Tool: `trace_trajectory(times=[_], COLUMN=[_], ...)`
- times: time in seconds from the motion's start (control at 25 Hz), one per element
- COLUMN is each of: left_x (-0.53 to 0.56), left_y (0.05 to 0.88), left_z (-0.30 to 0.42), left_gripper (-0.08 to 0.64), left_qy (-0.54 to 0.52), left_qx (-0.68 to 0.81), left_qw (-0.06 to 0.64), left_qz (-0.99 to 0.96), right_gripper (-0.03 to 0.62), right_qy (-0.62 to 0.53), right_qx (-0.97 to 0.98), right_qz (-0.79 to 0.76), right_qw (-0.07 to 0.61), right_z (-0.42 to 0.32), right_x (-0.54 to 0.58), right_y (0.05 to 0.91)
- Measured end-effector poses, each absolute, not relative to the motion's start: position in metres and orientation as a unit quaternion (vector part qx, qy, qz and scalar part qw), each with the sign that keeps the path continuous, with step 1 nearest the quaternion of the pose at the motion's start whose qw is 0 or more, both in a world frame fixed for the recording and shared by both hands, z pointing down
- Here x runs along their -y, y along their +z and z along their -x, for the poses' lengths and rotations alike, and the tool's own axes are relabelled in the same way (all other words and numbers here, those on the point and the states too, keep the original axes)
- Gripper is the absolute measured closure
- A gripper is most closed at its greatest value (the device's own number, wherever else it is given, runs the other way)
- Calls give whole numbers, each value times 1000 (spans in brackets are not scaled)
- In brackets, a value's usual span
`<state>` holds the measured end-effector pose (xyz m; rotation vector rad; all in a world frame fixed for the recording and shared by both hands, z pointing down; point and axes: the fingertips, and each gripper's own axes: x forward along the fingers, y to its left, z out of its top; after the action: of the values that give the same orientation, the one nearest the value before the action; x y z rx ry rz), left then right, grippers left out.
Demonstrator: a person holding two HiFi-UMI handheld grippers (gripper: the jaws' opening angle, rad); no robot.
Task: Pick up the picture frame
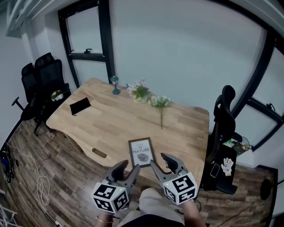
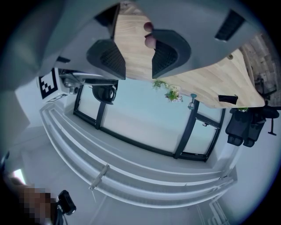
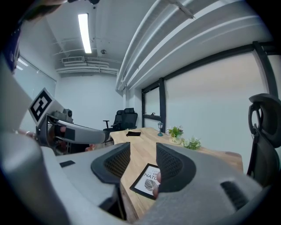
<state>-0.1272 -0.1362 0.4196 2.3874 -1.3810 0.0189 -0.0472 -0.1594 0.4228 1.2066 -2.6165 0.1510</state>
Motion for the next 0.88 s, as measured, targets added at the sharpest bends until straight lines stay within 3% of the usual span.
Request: trace_trajectory(times=[0.88], left_x=[230], left_y=[474], left_z=[129], left_gripper=[379], left_qy=[22], left_qx=[511], left_qw=[243], left_qz=[-824], right_gripper=[432], right_qy=[90], right_qx=[902], right_qz=[-389], right_qw=[166], right_z=[46], right_x=[247], right_y=[479])
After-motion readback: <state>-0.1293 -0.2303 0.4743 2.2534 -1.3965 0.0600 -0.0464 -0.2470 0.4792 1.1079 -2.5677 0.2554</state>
